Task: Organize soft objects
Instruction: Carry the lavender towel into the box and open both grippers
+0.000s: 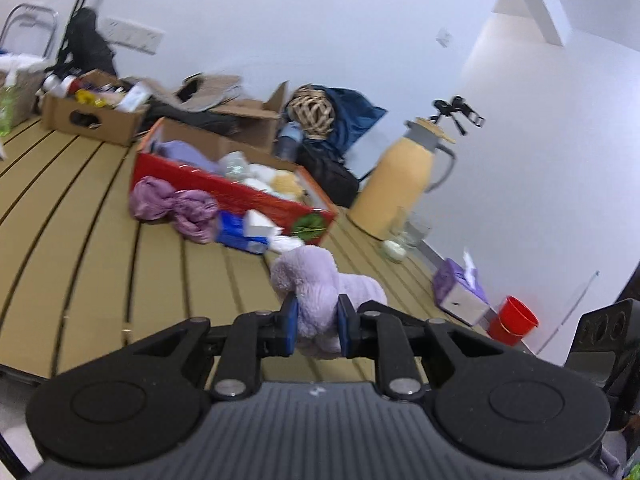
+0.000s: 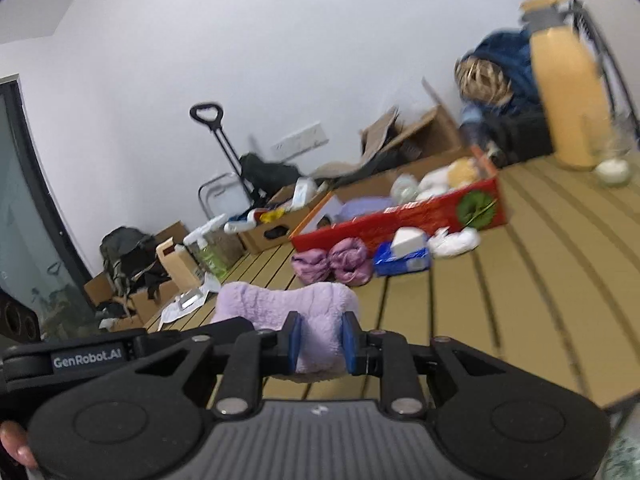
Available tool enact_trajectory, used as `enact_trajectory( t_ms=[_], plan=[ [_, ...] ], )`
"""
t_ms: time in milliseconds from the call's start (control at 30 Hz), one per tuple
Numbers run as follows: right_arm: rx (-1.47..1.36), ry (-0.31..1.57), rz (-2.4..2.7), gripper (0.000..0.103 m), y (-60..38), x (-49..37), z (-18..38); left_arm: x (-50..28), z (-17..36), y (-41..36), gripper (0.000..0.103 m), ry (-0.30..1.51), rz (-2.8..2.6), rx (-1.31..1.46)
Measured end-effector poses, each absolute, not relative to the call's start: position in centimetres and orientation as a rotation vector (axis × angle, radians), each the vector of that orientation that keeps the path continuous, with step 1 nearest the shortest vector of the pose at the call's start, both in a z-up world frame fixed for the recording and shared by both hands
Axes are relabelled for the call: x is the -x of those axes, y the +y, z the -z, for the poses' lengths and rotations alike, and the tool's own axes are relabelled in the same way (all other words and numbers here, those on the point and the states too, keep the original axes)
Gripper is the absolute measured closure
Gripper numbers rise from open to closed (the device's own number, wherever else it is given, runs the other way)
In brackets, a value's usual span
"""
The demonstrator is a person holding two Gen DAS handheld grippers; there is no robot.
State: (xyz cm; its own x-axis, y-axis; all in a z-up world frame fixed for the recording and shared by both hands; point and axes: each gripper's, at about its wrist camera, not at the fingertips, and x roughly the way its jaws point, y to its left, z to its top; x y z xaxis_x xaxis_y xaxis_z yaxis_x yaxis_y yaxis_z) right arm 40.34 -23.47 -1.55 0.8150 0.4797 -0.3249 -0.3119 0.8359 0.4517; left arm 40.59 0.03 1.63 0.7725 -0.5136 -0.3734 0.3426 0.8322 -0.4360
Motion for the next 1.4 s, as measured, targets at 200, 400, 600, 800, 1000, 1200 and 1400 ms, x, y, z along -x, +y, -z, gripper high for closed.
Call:
enact_trajectory(
  t_ms=[200,400,600,800,1000,1200,1400],
  plan=[
    [-0.408,0.42,-0.405,0.082,-26.5,-38.2,1.0,-39.9,-1.8,-2.6,0.083,0.497,0.508,0.34],
    [-0.394,0.378,-0.423,0.082,-27.3,-41.9,-0.6,-44.9,-3.9,-2.3,0.083,0.448,0.531,0.332],
    [-0.405,0.412,-0.527,0.082,-27.7,-55.1,-3.7,-55.8,-6.7,-1.5,0.083,0.434,0.472,0.331],
    [-0.477,0.574,-0.544,0.082,-26.1,-70.0,-2.1,-69.0,-5.1,-0.5,0.083,0.556,0.388,0.352],
    [-0.477,0.779,-0.489,0.082,-23.9,-80.4,3.9,-77.9,-0.7,-1.5,0.083,0.702,0.346,0.295],
    [-0.228,0.794,-0.327,0.081,-21.3,-82.4,5.4,-82.5,2.9,-3.4,0.083,0.841,0.297,0.228],
    [-0.249,0.791,-0.356,0.074,-21.0,-83.5,6.2,-82.4,3.7,-1.9,0.071,0.833,0.267,0.294]
  ],
)
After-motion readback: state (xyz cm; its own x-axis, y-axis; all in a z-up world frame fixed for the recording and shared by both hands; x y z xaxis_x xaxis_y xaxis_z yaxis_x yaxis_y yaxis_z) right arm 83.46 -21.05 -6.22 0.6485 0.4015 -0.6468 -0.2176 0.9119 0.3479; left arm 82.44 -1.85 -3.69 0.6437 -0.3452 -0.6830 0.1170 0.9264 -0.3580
